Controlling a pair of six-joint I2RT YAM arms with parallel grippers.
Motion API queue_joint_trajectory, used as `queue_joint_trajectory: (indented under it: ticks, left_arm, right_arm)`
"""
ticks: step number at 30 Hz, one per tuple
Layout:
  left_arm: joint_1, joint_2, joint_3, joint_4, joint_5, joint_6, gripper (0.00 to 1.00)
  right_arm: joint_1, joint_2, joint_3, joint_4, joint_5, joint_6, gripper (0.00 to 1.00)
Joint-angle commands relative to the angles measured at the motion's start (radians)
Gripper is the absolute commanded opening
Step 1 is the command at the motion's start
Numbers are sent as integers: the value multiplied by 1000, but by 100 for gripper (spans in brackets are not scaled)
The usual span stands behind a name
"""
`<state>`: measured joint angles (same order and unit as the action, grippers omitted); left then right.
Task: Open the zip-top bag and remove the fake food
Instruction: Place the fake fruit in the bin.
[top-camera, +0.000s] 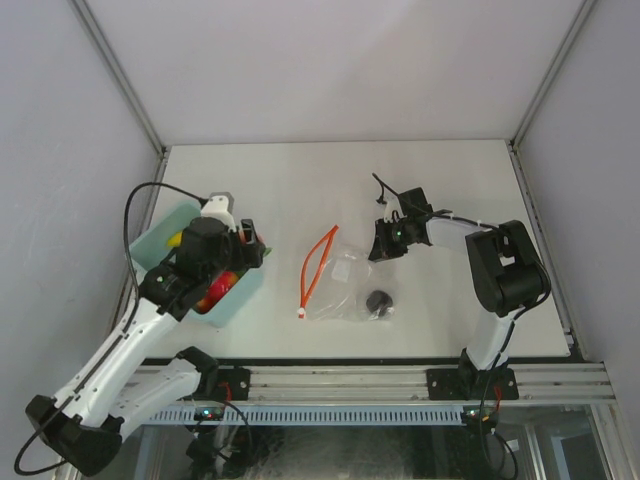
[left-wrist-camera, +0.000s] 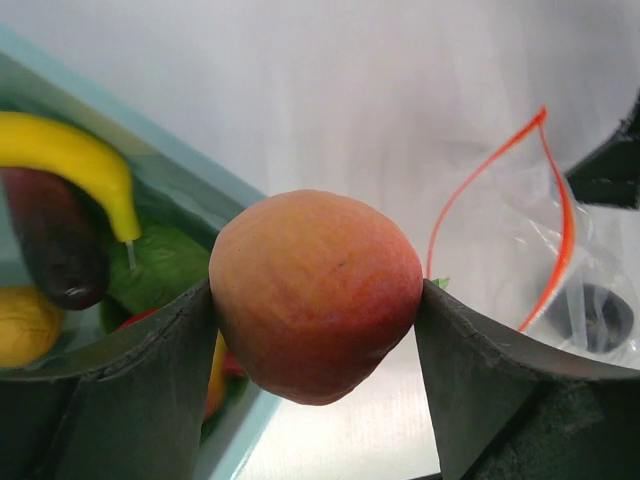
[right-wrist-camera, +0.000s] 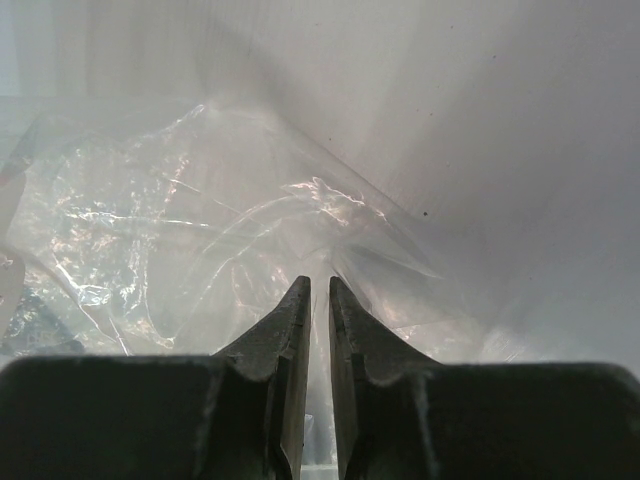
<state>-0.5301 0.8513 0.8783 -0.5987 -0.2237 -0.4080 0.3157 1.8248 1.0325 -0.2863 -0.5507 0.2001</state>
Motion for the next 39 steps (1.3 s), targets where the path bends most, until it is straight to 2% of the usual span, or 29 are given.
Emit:
queue_joint_trajectory:
  ticks: [1,7,18,23,31,34,39]
  left_arm:
    - [105,-54,60,-13,16,-2,7]
    - [267,-72,31,9,124,-37,6]
    - [466,-45,-26,6,57,-177,5]
    - [508,11,-18,-42,-82,-257,6]
    - [514,147,74,-199,-291,-351,7]
    - [515,158,77,-205,-316,-361,13]
    - [518,159,67,-180,-338,-367,38]
  right_arm:
    - [-6,-42,-5,34,6,-10,12]
    - [-6,-41,-5,35,7,-10,12]
    - [-10,-38,-5,35,4,-8,13]
    - [-12,-35,-5,36,3,-7,13]
    - [-12,-32,-5,37,2,-6,12]
    - [-12,-32,-5,37,2,-5,12]
    - [-14,-30,-4,39,0,-5,12]
